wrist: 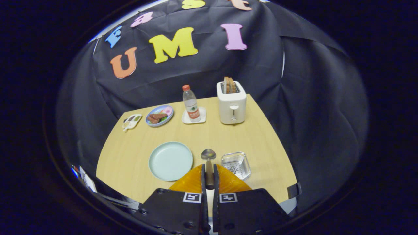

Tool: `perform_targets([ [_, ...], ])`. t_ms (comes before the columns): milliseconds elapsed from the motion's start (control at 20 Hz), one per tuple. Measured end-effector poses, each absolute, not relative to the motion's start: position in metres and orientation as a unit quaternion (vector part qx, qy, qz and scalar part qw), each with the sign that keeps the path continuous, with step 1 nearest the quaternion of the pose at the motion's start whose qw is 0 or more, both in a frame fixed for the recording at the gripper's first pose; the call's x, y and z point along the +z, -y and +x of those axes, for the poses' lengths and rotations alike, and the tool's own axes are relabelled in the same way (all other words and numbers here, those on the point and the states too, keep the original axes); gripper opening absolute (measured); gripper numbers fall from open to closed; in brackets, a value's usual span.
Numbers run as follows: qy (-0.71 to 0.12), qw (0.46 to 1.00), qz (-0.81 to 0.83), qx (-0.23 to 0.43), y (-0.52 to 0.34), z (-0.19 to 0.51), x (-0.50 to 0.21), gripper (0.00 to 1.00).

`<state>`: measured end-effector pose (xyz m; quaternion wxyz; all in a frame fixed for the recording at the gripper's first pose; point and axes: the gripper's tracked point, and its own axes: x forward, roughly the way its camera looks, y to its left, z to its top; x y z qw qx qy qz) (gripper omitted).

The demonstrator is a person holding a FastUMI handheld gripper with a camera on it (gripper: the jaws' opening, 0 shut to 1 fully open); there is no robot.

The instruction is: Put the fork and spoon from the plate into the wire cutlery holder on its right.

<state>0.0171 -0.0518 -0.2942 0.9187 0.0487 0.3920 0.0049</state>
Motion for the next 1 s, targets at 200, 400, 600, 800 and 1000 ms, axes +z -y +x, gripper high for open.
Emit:
perform_targets([
  [200,-0.395,0.917,0.054,-0.018,0.086,0.013,-0.296,0.05],
  [400,-0.409,0.911,0.055,-0.022,0.098,0.015,-0.314,0.05],
  [600,-0.415,0.908,0.052,-0.031,0.103,0.024,-0.326,0.05],
  [800,-0.425,0.903,0.053,-0.029,0.103,0.031,-0.334,0.06],
  [1000,-0.425,0.902,0.071,-0.014,0.093,0.031,-0.329,0.11],
])
